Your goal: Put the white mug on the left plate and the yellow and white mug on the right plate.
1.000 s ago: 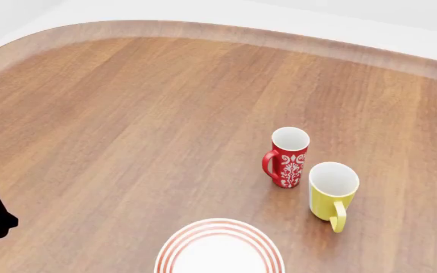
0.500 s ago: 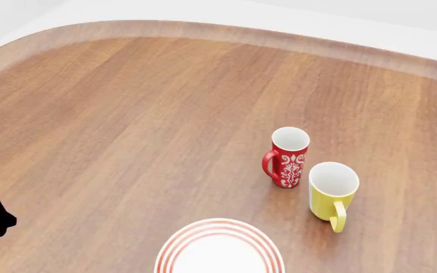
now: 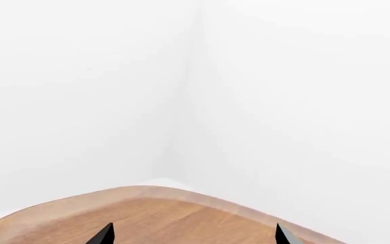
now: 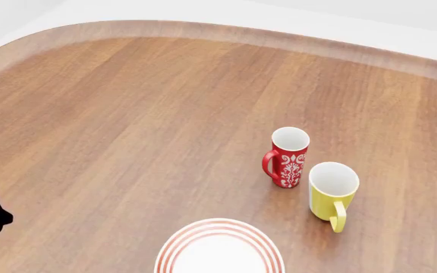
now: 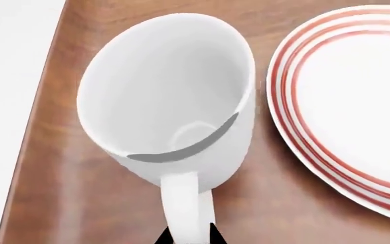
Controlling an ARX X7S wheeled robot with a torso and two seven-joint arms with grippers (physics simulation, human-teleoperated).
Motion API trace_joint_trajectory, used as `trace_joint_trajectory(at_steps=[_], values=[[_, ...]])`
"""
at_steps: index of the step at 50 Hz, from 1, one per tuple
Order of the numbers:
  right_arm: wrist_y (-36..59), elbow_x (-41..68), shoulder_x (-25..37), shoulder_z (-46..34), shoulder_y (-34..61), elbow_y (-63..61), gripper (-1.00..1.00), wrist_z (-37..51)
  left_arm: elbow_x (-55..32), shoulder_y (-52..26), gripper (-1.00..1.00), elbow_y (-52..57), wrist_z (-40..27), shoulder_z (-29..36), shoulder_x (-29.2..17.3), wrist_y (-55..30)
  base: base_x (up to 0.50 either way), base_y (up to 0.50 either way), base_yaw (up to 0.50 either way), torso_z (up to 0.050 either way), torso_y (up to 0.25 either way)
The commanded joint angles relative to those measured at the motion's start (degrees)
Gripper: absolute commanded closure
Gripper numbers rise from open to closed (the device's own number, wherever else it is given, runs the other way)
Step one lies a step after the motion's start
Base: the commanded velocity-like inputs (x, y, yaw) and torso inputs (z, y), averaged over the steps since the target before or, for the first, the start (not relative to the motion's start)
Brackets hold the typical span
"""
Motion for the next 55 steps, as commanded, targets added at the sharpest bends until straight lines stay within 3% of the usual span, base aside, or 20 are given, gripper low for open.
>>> trace_joint_trajectory(at_steps=[1,24,35,55], values=[[1.1,0.7,1.1,0.4,-0.3,-5.2,1.0,1.0,-0.1,-0.3,-1.0,-0.4,-0.2,0.2,-0.1,0.3,0.0,0.0,0.0,0.0,0.0],[-2.5,5.8,0.6,12.5,-2.1,-14.4,1.0,9.0,0.0,-0.5,-1.0,-1.0,-0.3,0.8,-0.6,1.0,0.0,0.0,0.0,0.0,0.0],[1.0,8.3,-7.0,16.7,5.1,-4.8,1.0,14.3,-0.3,-0.4,-1.0,-1.9,0.4,0.9,-0.9,2.0,0.0,0.0,0.0,0.0,0.0],[5.1,5.2,-12.6,14.5,15.0,12.4,1.0,17.5,-0.9,-0.1,-1.0,-0.8,-0.3,1.6,-1.1,1.6,0.0,0.0,0.0,0.0,0.0]])
